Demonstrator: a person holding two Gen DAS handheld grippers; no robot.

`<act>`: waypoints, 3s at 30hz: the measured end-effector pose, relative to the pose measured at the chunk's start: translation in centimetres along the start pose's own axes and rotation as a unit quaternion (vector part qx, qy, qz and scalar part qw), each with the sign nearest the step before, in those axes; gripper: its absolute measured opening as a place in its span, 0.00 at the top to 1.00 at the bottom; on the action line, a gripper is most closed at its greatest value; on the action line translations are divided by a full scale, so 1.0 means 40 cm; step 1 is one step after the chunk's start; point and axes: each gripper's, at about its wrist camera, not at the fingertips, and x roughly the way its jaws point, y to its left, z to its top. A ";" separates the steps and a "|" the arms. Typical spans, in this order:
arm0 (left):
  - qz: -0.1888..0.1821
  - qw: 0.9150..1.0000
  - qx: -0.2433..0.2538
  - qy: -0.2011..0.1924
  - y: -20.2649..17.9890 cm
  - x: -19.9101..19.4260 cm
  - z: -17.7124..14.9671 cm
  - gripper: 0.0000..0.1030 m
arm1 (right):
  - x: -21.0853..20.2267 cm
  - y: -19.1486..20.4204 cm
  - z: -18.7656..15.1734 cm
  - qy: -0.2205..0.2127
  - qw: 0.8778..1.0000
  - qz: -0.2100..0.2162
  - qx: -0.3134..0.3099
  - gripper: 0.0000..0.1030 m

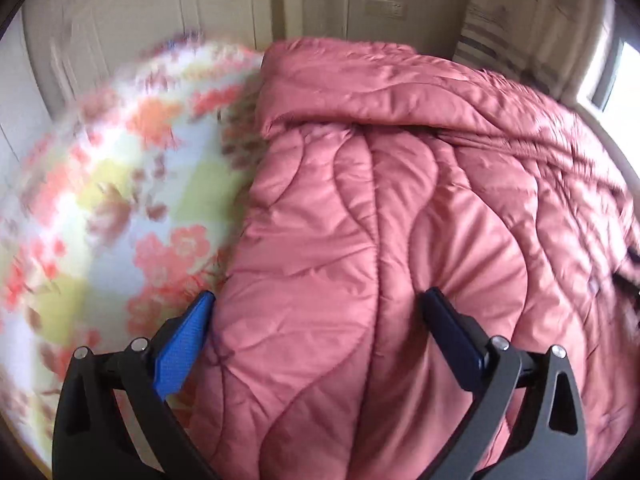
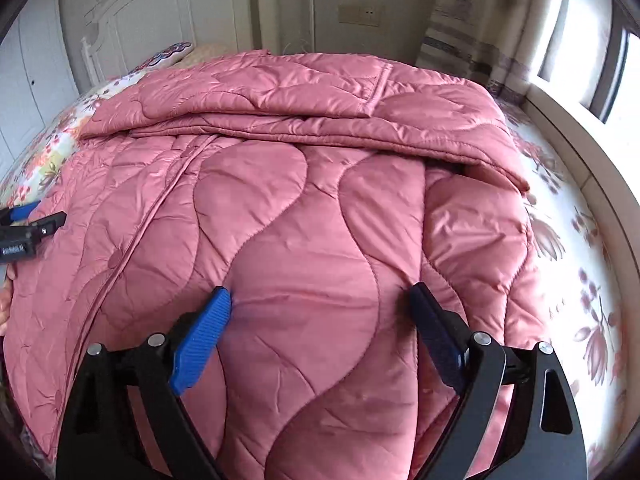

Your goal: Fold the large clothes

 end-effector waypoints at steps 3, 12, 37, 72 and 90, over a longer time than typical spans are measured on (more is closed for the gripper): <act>0.036 0.999 0.006 -0.014 -0.002 -0.036 -0.013 0.02 | -0.032 0.017 -0.008 0.000 1.000 -0.025 -0.015 0.17; 0.068 0.992 0.083 -0.061 -0.010 -0.107 -0.130 0.02 | -0.067 -0.028 -0.118 -0.014 1.000 0.001 -0.004 0.16; 0.007 0.995 0.031 -0.097 0.089 -0.239 -0.189 0.02 | -0.193 -0.068 -0.178 -0.052 0.998 -0.021 0.004 0.17; -0.119 0.991 0.045 -0.038 0.094 -0.260 -0.350 0.71 | -0.296 -0.199 -0.450 -0.070 0.990 0.084 0.088 0.81; -0.061 0.993 0.059 -0.084 0.075 -0.315 -0.363 0.90 | -0.323 -0.192 -0.432 -0.093 0.984 0.102 0.111 0.86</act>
